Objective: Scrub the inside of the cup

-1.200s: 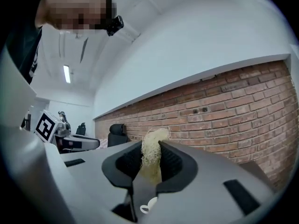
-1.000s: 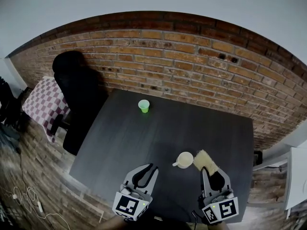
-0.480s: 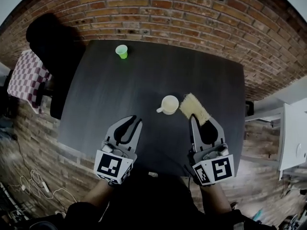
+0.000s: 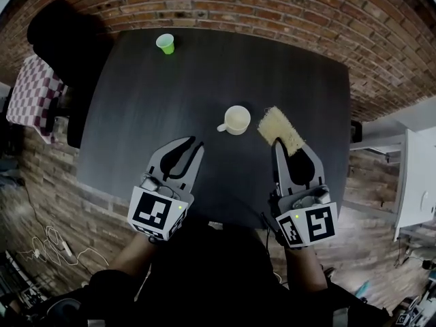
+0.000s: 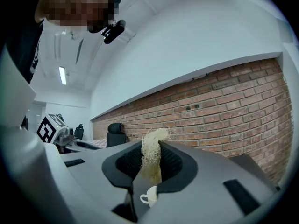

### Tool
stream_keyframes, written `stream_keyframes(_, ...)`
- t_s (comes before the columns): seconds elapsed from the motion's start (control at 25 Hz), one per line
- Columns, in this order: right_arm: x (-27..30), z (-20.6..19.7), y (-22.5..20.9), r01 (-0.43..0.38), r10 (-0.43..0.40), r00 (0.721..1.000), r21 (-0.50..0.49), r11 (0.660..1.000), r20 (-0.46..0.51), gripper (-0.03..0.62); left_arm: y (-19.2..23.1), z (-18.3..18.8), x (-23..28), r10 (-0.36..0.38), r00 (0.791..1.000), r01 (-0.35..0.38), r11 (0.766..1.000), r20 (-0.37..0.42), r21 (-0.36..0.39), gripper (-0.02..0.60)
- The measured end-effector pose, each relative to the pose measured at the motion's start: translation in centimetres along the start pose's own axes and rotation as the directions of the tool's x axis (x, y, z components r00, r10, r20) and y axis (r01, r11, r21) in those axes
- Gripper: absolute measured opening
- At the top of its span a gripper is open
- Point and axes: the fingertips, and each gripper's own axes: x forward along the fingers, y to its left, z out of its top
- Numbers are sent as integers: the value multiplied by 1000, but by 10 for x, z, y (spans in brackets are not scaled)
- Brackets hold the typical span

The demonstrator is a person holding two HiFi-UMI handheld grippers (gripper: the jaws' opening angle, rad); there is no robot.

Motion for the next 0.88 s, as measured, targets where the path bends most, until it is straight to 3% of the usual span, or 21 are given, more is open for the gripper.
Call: stream_keyframes(0.88, 5, -4, -19, 12, -12, 1000, 16, 1000, -18, 89, -5, -12, 26, -45, 997, 48, 998, -58, 40, 74)
